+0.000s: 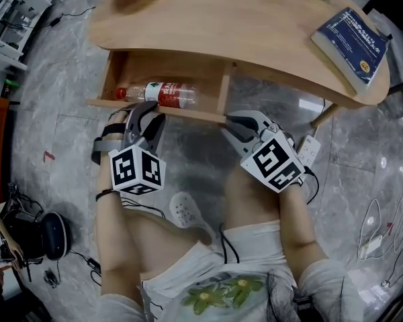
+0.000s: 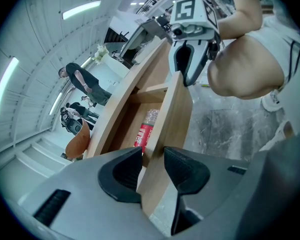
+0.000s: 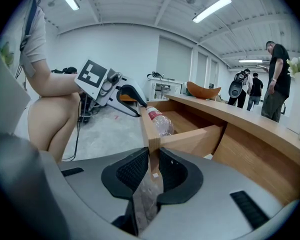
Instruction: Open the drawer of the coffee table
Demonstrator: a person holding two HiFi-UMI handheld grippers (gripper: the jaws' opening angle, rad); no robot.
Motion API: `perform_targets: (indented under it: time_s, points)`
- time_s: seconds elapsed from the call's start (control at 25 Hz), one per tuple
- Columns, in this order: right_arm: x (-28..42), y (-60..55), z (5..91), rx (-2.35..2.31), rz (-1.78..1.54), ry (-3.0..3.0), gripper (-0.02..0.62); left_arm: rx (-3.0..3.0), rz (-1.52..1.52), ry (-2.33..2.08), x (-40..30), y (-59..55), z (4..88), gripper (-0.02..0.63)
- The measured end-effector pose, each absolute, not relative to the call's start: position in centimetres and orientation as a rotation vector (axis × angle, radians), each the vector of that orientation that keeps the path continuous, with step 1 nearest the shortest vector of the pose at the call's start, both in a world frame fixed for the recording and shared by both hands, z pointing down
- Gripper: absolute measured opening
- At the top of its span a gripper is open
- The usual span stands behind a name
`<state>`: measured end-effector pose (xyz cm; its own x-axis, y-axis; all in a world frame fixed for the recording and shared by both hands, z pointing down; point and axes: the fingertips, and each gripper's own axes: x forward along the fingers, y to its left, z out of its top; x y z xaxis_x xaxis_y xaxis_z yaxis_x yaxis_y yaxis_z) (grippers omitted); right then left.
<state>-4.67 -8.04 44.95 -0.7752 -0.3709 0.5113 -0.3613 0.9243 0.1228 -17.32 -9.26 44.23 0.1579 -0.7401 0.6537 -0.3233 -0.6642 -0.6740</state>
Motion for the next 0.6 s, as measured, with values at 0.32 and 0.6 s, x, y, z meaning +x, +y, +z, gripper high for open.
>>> perform_targets:
  time_s: [0.32,0.6]
  points:
    - [-4.69,-8.00,44.87,0.527,-0.026,-2.530,0.074,-2.084,-1.492,1.018,-17.37,-9.18,44.08,0.143]
    - [-4.63,-7.53,45.03,0.491,-0.023,-2.531,0.074,-2.089,-1.507,0.990,-17.26,-8.69,44.23,0.140]
